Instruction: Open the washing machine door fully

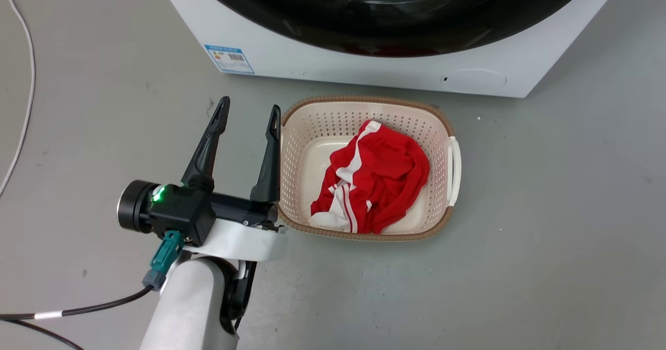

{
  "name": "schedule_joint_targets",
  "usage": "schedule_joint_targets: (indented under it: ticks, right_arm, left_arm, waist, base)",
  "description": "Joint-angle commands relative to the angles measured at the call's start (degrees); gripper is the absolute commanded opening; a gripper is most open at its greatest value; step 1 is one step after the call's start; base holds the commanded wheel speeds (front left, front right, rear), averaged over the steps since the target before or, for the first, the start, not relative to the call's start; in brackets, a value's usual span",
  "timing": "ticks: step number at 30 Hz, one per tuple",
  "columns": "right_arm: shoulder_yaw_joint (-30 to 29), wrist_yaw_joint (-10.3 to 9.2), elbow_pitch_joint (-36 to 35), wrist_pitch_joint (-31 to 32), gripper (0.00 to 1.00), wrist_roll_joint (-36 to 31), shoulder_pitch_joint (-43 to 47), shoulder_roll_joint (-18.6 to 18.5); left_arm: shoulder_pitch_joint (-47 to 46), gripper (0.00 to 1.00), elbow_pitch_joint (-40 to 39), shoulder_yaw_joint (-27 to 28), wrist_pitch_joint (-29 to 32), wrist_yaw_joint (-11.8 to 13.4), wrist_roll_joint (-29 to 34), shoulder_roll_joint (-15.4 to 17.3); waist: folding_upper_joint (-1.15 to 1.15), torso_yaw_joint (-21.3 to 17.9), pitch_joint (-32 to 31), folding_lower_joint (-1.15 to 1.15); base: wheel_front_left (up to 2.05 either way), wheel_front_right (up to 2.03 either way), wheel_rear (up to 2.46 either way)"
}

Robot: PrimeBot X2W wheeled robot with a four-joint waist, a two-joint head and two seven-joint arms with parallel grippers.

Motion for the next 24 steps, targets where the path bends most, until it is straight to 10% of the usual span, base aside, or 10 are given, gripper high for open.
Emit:
schedule_joint_targets:
  ticks: [1,24]
  right_arm:
    - [0.2,-0.02,0.8,0.4,0.00,-0.6,-1.4,0.5]
    - [-0.5,0.00,-4.4,19.5,0.00,1.6,1.5,1.9]
  left_arm:
    - [-1.2,1.00,-0.3,-0.1,-0.1,0.3,0.0,0.0]
    - [-2.3,1.00,0.5,-1.2,-0.1,1.0,-0.3,0.0]
  waist:
    - [0.00,0.5,0.9,-0.01]
    - [0.00,0.5,2.0,-0.01]
  base:
    - [0.00,0.00,0.00]
    - [0.00,0.00,0.00]
